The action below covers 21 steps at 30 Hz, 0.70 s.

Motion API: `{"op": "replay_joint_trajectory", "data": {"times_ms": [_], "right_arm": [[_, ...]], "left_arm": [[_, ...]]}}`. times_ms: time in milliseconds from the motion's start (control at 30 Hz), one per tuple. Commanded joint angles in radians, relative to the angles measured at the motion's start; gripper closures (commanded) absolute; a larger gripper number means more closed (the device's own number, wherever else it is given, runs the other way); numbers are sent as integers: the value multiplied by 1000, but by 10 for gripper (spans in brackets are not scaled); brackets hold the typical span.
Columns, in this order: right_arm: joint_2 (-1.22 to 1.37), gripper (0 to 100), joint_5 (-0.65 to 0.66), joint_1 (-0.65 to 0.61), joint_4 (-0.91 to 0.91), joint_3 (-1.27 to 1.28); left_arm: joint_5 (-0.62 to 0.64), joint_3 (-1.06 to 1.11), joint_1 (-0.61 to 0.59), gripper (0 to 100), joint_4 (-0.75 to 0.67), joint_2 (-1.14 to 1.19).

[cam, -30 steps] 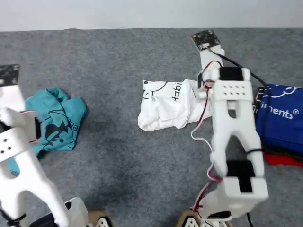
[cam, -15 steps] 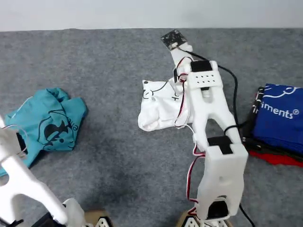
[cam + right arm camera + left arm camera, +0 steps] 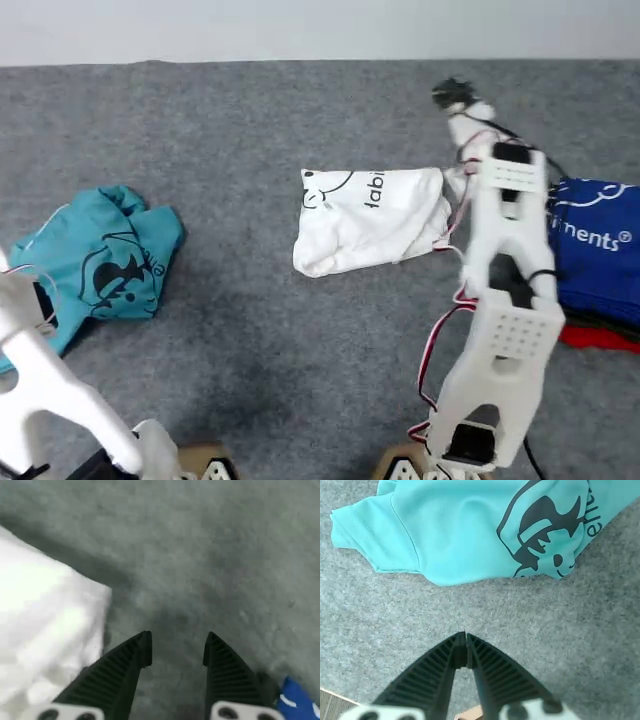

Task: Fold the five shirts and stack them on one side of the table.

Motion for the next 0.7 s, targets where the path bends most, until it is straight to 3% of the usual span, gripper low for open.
{"op": "replay_joint_trajectory", "data": {"times_ms": [0, 167, 400, 533, 667], "right_arm": [[-136, 815, 9, 2, 68, -63], [-278, 815, -12, -140, 252, -63], [-328, 819, -262, -344, 288, -60], [-292, 883, -301, -412, 297, -57], [-272, 876, -390, -433, 420, -57]], "left_arm": [[-9, -4, -3, 995, 2, -29], [-9, -4, -3, 995, 2, -29], [-8, -4, -3, 995, 8, -37], [-8, -4, -5, 995, 9, -37], [-8, -4, -5, 995, 9, -37]]}}
